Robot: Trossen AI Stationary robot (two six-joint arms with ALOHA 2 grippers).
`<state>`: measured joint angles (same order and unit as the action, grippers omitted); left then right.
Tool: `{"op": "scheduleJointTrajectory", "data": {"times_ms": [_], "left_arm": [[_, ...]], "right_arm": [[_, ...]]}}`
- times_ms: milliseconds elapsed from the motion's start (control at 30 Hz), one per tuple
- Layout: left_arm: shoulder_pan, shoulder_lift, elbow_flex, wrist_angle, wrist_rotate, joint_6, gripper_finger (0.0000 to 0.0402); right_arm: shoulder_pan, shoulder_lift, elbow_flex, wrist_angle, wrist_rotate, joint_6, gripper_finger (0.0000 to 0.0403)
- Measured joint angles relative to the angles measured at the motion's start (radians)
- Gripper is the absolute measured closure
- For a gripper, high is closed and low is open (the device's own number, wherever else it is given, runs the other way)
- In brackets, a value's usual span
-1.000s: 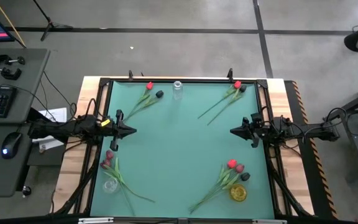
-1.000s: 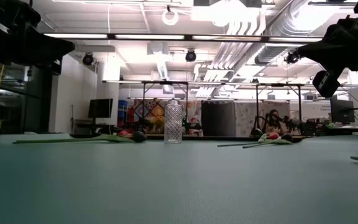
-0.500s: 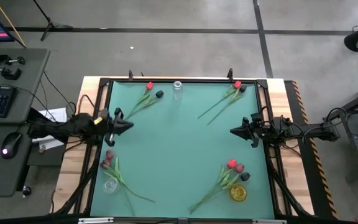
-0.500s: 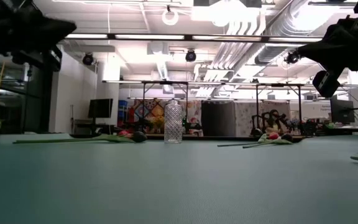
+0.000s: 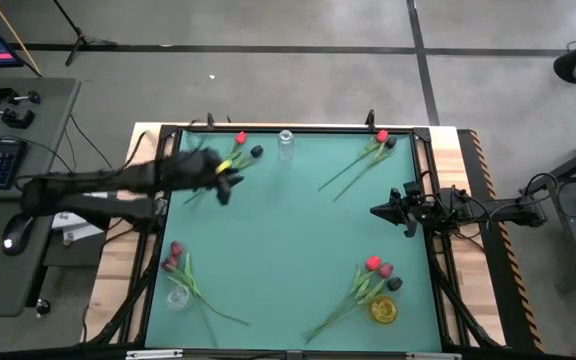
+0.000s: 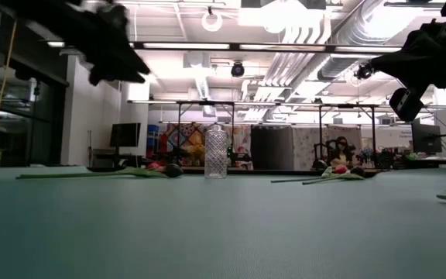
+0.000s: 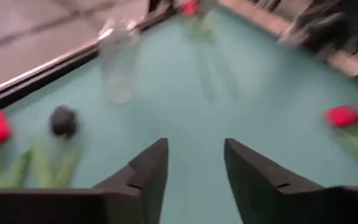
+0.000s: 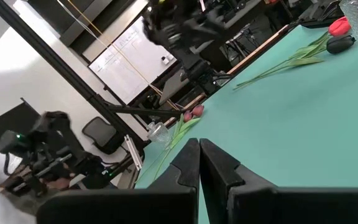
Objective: Sort flowers into vase by color
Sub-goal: Put the top left black tulip into the top transparent vase
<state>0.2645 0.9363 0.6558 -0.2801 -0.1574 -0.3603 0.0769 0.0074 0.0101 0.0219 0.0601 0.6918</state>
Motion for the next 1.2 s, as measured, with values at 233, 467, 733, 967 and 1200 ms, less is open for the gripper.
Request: {"op": "scheduleJointTrajectory", "data": {"times_ms": [233, 467, 733, 967, 1200], "left_arm": [[0.268, 0.461, 0.295, -0.385, 0.266, 0.046, 0.0196], [0.347, 0.760, 0.478, -0.664, 0.197, 0.076, 0.0194], [0.386, 0.874, 0.512, -0.646, 0.135, 0.213, 0.0195], [0.433, 0.942, 0.511, -0.653, 0.088, 0.219, 0.0195], [0.450, 0.963, 0.515, -0.643, 0.079, 0.286, 0.0221]], "right_arm": [[0.000, 0.000, 0.000, 0.000, 0.000, 0.000, 0.0402], [0.000, 0.000, 0.000, 0.000, 0.000, 0.000, 0.0402], [0.000, 0.000, 0.000, 0.000, 0.000, 0.000, 0.0402], [0.000, 0.000, 0.000, 0.000, 0.000, 0.000, 0.0402], [0.000, 0.000, 0.000, 0.000, 0.000, 0.000, 0.0402]]}}
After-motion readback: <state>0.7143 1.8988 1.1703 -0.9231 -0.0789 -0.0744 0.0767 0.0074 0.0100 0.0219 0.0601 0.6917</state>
